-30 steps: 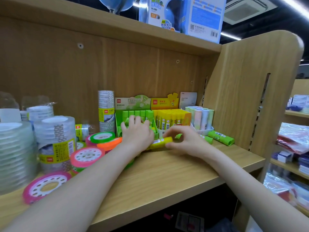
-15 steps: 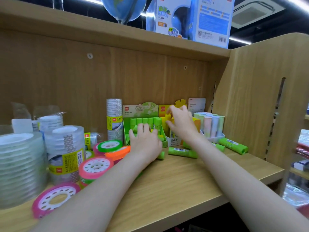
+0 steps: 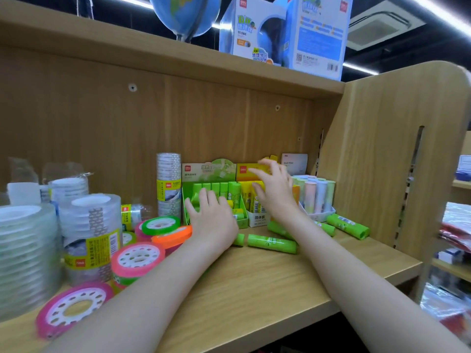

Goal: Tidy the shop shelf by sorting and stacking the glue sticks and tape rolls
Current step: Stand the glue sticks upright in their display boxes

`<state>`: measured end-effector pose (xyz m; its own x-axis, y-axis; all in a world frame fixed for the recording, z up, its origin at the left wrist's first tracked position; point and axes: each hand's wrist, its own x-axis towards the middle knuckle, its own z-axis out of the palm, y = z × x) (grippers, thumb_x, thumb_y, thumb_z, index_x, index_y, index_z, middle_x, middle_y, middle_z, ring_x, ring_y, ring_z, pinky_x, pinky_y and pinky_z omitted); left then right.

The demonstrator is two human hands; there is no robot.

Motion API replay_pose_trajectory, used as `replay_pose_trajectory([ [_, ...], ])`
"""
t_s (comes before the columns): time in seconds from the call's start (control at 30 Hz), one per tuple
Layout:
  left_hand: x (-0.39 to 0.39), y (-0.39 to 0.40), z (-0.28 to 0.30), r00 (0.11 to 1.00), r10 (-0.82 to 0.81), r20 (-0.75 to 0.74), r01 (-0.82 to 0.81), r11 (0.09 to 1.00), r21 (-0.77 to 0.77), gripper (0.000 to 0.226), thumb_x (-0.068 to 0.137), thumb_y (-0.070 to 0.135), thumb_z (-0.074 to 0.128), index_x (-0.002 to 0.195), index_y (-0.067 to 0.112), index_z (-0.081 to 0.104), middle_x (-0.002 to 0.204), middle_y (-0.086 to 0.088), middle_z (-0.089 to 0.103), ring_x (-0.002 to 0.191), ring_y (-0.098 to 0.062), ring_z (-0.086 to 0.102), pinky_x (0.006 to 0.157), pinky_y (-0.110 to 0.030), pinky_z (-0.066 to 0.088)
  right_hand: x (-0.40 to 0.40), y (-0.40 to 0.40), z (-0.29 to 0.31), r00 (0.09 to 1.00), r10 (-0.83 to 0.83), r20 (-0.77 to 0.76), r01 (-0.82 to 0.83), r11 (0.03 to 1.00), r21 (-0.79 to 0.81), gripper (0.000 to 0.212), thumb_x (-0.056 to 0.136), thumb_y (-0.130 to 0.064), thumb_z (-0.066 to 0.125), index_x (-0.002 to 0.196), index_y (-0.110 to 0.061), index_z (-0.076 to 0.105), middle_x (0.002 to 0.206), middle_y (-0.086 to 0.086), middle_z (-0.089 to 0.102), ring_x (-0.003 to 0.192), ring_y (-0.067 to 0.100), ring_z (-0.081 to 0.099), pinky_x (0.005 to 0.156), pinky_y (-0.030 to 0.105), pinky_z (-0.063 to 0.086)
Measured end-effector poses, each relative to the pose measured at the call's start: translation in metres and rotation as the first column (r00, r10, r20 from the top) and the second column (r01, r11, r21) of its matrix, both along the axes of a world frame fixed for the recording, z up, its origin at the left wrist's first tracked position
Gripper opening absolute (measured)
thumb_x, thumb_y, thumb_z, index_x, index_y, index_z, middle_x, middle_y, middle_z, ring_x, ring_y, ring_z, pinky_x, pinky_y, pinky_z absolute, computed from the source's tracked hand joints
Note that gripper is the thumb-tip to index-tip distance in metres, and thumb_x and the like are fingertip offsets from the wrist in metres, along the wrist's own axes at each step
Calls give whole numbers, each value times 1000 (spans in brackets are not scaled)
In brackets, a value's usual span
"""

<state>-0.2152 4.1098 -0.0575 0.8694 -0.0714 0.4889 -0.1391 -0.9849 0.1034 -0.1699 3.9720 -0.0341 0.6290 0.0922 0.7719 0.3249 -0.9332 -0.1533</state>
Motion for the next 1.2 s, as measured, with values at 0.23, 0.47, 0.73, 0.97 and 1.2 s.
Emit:
replay_pose_trajectory([
  [0.23, -1, -1, 2, 998, 67, -16, -68, 997, -32, 47, 91, 17, 38, 136, 5, 32, 155, -16, 5, 143, -33, -12, 111, -57, 0, -13, 21, -14, 984, 6, -175, -71, 928, -366, 42, 91, -4, 44, 129, -22, 48, 123, 1, 50, 127, 21, 30, 106, 40, 13],
  [0.47, 2, -3, 0, 996, 85, -13, -86, 993, -79, 56, 93, 17, 37, 143, 2, 19, 156, -16, 2, 142, -35, -13, 111, -57, 3, -4, 40, -14, 988, 0, -152, -62, 914, -402, 27, 93, -15, 45, 120, -16, 51, 128, 2, 46, 124, 25, 27, 107, 43, 13],
  [0.73, 3, -2, 1, 995, 67, -72, -70, 997, -41, 60, 92, 15, 33, 147, 5, 12, 156, -12, 5, 143, -34, -10, 111, -58, -1, -11, 13, 1, 957, 290, 3, -280, 919, 277, 20, 91, -15, 54, 111, -13, 54, 98, -3, 51, 104, 19, 37, 86, 30, 34],
  [0.97, 1, 0, 2, 996, 15, -90, -18, 999, -33, 44, 93, 16, 34, 137, 10, 34, 154, -13, 14, 143, -34, -4, 111, -58, 1, -10, -2, 4, 972, 164, 169, -216, 906, 363, 28, 90, -9, 52, 118, -9, 55, 108, 11, 47, 102, 23, 46, 88, 28, 36],
  [1.2, 0, 0, 1, 997, 15, -75, -19, 999, -45, 45, 94, 18, 33, 138, 9, 32, 152, -13, 16, 143, -34, -3, 111, -56, 1, -8, 5, -7, 993, 97, 60, -102, 992, 77, 22, 89, -12, 54, 110, -9, 51, 108, 6, 49, 102, 23, 47, 89, 38, 36],
])
